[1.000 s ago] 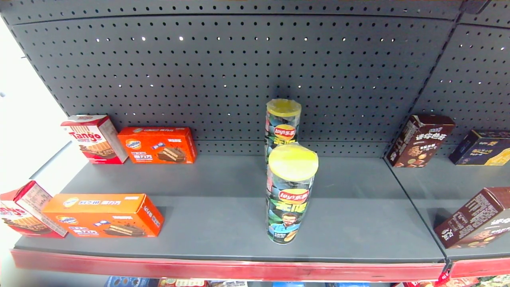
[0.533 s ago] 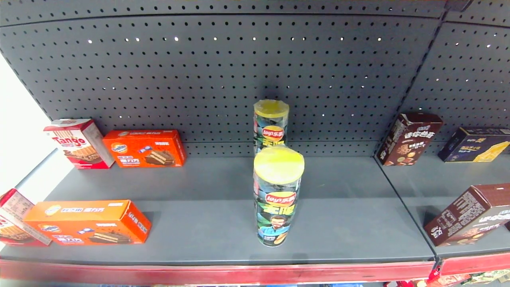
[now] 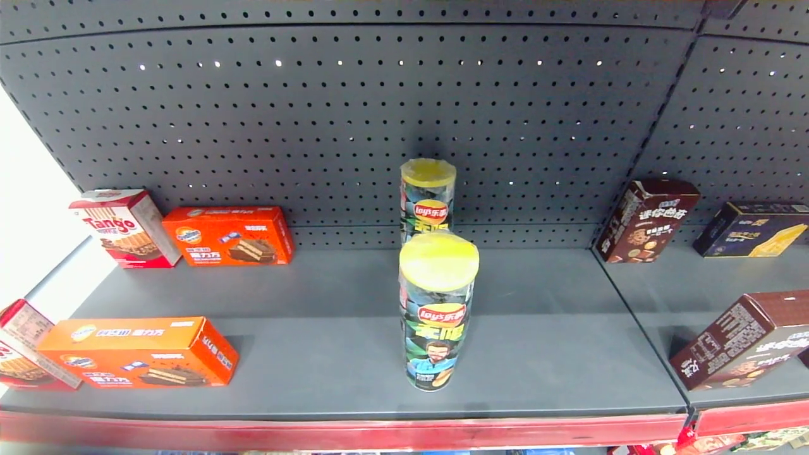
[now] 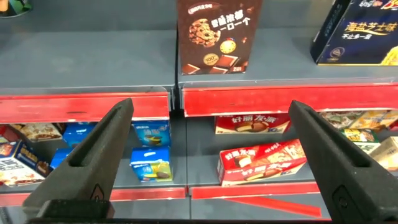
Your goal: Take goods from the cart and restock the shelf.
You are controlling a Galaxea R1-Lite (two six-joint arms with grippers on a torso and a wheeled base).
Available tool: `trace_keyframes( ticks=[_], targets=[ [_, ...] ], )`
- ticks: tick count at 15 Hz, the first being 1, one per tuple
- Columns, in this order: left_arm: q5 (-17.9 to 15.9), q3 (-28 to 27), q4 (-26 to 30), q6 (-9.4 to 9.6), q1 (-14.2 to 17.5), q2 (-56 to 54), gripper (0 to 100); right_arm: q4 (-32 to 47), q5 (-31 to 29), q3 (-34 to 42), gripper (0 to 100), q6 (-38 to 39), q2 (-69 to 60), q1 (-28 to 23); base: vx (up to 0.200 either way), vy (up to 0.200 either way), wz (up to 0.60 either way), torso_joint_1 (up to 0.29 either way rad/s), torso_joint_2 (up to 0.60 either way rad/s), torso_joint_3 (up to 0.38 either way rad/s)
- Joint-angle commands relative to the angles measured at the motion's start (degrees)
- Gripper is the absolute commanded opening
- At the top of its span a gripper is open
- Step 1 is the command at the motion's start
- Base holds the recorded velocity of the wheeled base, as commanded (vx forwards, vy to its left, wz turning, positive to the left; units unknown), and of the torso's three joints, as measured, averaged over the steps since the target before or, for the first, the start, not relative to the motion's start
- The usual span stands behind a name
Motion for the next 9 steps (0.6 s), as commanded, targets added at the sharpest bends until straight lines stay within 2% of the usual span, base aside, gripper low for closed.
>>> trace_keyframes(
  ticks=[1,4,6,9],
  targets=[
    [0.03,0.00,-0.01,-0.01,0.00,0.07,100,0.00,0.03,0.00,100,-0.01,0.06,0.02,0.000,0.000,0.00,0.000,0.00,0.000],
    [-0.23,0.00,-0.01,0.34,0.00,0.07,100,0.00,0.03,0.00,100,-0.01,0.06,0.02,0.000,0.000,0.00,0.000,0.00,0.000],
    [-0.32,0.00,-0.01,0.34,-0.09,0.07,100,0.00,0.03,0.00,100,-0.01,0.06,-0.07,-0.200,0.000,0.00,-0.007,0.00,0.002],
    [-0.06,0.00,-0.01,-0.01,0.00,0.07,100,0.00,0.29,0.00,100,-0.09,0.06,0.02,0.000,0.000,0.00,0.000,0.00,0.000]
  ],
)
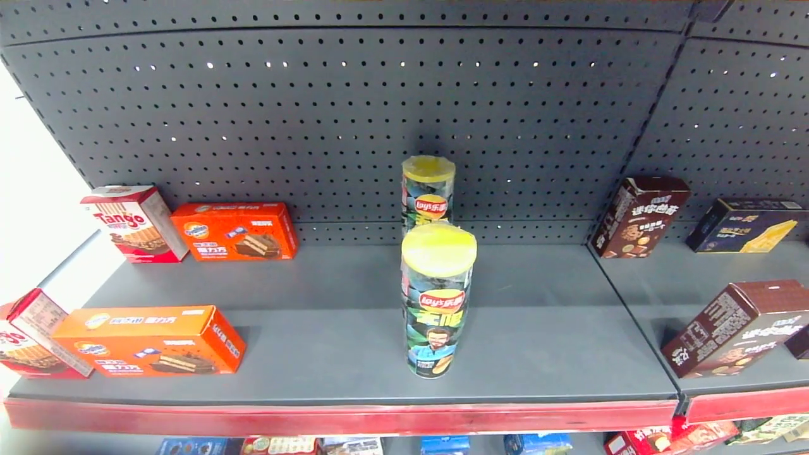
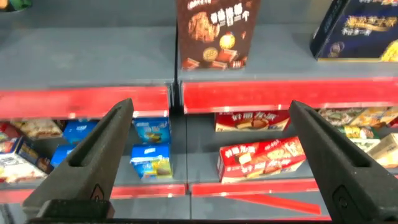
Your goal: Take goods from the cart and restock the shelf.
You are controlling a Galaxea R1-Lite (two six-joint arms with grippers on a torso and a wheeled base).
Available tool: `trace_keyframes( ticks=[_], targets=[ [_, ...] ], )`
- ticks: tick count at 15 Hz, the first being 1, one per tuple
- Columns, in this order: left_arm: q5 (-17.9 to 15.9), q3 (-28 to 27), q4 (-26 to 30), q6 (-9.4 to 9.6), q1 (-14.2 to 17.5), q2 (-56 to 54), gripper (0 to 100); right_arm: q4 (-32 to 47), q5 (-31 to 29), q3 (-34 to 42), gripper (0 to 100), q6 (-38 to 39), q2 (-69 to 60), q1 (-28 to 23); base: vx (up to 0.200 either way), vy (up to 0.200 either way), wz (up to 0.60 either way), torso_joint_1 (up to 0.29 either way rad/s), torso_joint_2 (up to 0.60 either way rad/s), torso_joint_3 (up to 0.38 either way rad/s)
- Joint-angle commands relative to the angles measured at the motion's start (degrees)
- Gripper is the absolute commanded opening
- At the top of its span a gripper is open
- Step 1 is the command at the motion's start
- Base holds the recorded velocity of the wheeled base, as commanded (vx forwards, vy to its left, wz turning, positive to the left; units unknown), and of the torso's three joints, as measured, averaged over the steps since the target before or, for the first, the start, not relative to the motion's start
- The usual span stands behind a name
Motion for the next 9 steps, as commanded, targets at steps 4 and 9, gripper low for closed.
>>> trace_keyframes(
  ticks=[4,9],
  targets=[
    [-0.24,0.00,0.01,0.33,-0.04,0.07,100,-0.01,0.02,0.00,100,0.07,0.06,-0.05,0.000,0.000,0.00,0.000,0.00,0.000],
    [-0.06,0.00,0.01,-0.02,0.05,0.07,100,-0.01,0.02,0.00,100,0.07,0.06,0.04,0.000,0.000,0.00,0.000,0.00,0.000]
  ],
)
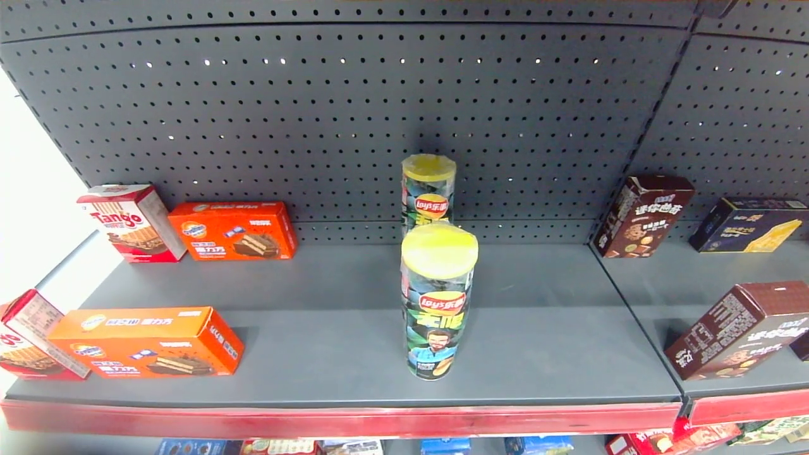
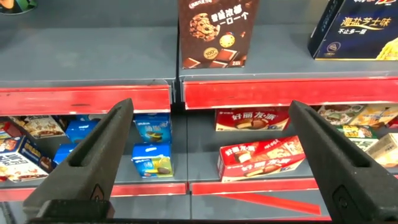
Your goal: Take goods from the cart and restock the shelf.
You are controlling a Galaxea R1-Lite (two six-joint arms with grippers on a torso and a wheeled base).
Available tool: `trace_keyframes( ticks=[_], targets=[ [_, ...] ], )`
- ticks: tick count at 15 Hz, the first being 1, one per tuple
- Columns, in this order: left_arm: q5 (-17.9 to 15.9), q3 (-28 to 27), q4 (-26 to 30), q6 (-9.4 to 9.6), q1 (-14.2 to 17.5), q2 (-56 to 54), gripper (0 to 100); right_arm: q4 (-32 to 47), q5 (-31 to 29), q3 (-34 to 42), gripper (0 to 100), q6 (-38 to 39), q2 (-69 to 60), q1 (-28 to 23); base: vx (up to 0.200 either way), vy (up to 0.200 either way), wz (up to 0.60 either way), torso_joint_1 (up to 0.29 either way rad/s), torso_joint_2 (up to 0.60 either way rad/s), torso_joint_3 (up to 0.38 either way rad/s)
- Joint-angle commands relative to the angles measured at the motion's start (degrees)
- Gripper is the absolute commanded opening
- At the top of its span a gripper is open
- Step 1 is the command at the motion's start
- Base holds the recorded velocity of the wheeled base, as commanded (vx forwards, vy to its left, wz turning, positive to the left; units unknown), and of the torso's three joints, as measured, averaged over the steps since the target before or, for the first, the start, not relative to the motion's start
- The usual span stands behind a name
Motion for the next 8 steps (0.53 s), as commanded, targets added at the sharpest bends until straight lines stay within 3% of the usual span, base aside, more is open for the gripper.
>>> trace_keyframes(
  ticks=[1,8],
  targets=[
    [0.09,0.00,-0.01,-0.07,0.02,0.07,100,-0.04,-0.04,0.00,100,-0.01,0.08,0.04,0.000,0.000,0.00,0.000,0.00,0.000],
    [0.09,0.00,-0.01,-0.07,0.02,0.07,100,-0.04,-0.04,0.00,100,-0.01,0.08,-0.05,0.000,0.000,0.00,0.000,0.00,0.000]
  ],
)
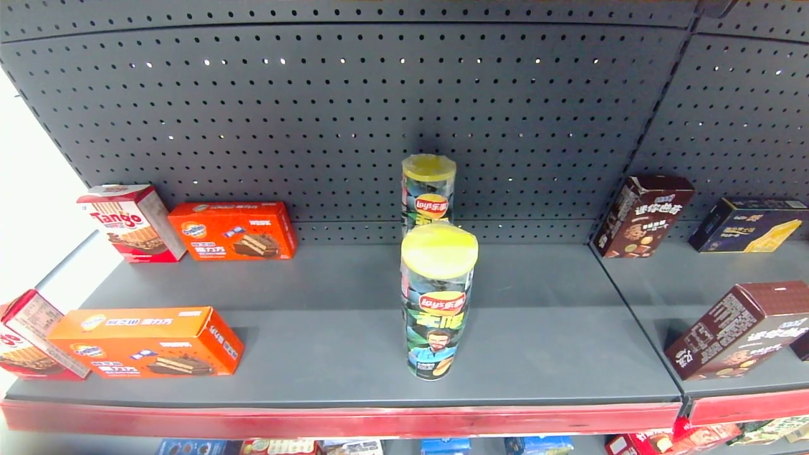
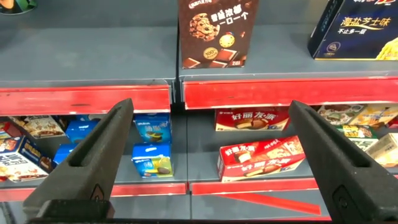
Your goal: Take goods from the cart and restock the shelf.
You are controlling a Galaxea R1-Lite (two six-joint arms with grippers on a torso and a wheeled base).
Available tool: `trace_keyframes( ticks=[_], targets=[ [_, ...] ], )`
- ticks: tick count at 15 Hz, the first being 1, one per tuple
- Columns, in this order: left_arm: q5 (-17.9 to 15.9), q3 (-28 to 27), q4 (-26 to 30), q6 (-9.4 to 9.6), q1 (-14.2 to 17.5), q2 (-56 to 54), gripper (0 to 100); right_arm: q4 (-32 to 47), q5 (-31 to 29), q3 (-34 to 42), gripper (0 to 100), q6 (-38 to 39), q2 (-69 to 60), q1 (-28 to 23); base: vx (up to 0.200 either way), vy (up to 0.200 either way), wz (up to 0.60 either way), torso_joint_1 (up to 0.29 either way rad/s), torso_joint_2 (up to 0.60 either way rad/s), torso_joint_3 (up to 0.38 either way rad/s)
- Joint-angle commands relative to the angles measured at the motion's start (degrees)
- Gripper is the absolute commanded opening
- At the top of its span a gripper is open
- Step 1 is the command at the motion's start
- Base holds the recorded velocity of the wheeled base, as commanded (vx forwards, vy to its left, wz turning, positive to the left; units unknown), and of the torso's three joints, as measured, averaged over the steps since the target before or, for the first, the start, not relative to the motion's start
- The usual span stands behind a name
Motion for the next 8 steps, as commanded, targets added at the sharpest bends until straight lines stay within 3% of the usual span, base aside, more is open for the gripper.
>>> trace_keyframes(
  ticks=[1,8],
  targets=[
    [-0.02,0.00,-0.01,-0.01,0.00,0.07,100,-0.06,-0.02,0.00,100,-0.01,0.08,-0.02,0.000,0.000,0.00,0.000,0.00,0.000],
    [-0.02,0.00,-0.01,-0.01,0.09,0.07,100,0.02,-0.02,0.00,100,0.08,0.08,0.07,0.000,0.000,0.00,0.000,0.00,0.000]
  ],
)
